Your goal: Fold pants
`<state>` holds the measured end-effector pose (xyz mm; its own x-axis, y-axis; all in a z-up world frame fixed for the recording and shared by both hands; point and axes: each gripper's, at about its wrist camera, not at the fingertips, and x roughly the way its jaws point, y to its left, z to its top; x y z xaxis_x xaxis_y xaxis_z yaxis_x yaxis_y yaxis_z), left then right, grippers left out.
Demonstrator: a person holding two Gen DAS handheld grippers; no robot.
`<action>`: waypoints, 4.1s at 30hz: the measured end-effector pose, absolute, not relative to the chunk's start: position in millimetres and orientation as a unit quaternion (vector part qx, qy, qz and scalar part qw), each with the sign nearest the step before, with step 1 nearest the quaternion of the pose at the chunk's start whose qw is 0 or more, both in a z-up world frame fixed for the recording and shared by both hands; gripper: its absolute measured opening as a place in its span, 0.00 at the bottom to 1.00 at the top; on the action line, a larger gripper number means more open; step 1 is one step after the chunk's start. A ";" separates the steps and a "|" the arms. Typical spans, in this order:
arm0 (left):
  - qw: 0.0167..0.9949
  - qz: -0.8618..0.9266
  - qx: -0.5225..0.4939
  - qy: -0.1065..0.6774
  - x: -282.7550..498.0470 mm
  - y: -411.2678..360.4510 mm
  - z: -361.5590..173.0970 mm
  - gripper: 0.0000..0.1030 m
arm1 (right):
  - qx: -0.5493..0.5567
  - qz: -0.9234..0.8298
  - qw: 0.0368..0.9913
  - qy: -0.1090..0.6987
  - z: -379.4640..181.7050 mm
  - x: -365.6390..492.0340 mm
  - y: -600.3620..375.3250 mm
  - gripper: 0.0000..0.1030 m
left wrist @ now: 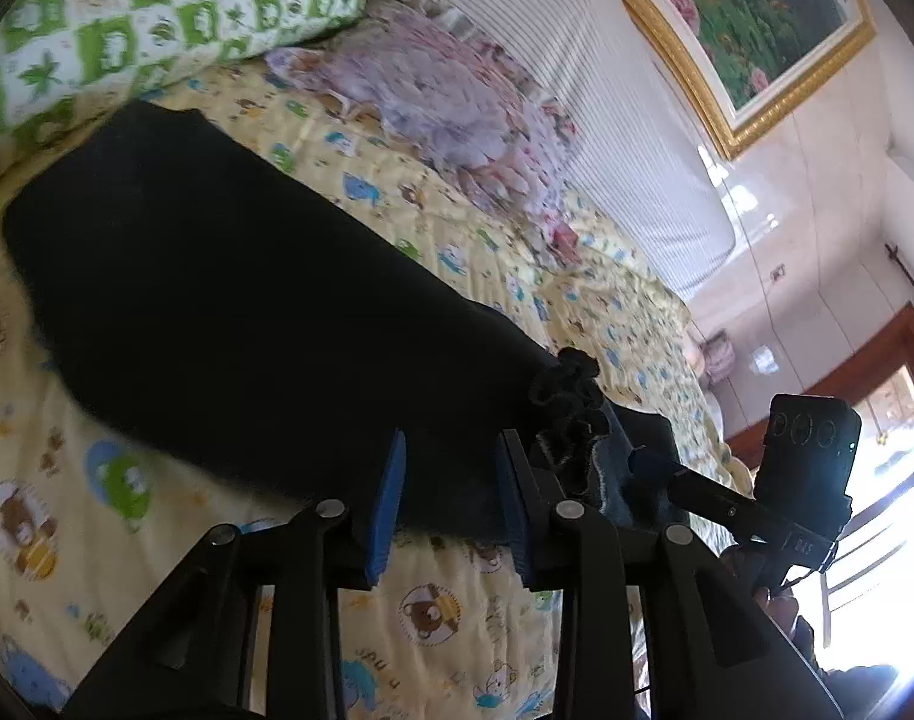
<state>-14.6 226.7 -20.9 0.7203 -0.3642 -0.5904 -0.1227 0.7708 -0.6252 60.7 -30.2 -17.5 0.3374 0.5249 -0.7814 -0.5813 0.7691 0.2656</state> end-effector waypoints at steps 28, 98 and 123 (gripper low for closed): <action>0.844 0.090 -0.417 0.324 -73.0 284.1 -33.1 0.56 | -0.067 0.370 0.788 0.487 -18.9 98.1 29.2 0.62; 0.906 0.003 -0.336 0.259 -9.3 162.6 76.4 0.18 | -0.047 0.495 0.738 0.457 33.3 171.9 57.2 0.23; 0.910 -0.078 -0.205 0.350 28.3 22.9 39.5 0.19 | 0.096 0.417 0.799 0.423 21.2 128.5 -115.9 0.23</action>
